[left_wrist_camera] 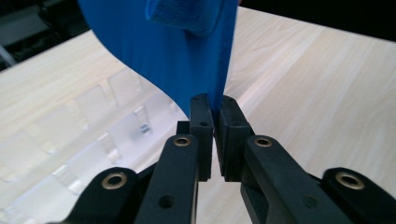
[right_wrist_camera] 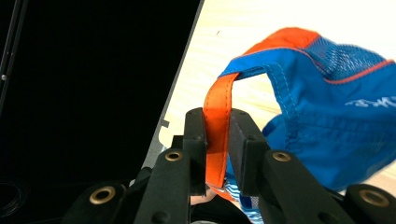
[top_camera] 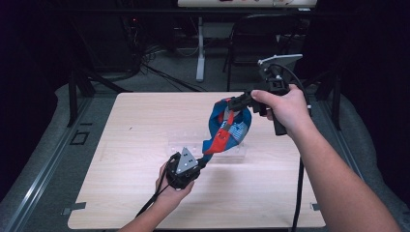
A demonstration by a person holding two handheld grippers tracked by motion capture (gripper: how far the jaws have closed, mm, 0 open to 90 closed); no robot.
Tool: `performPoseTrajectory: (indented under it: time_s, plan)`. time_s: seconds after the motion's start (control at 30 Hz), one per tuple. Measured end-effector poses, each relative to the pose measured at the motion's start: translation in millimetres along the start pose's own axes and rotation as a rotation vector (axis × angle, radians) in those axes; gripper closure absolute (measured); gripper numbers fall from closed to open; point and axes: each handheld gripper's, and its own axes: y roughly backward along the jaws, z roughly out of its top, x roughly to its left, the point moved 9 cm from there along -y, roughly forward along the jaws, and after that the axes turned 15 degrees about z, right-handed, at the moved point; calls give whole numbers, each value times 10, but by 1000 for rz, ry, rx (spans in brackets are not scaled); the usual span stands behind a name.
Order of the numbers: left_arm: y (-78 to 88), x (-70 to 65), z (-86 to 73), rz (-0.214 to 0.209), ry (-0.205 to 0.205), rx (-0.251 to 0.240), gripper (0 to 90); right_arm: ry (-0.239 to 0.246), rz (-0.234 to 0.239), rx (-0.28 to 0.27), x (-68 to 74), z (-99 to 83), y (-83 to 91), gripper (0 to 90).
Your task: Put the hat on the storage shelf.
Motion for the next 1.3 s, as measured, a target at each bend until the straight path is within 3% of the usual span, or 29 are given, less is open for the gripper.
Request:
performPoseTrajectory:
  time_s: [0.17, 0.73, 1.3]
  plan:
    - [-30, 37, -20, 11, -5, 2, 876, -1, 3, 5, -9, 0, -63, 780]
    - [-135, 241, -80, 57, 61, -8, 877, -17, 6, 29, -134, 36, -286, 781]
    - [-279, 285, -201, 67, 106, 24, 877, -26, 3, 60, -286, 17, -464, 780]
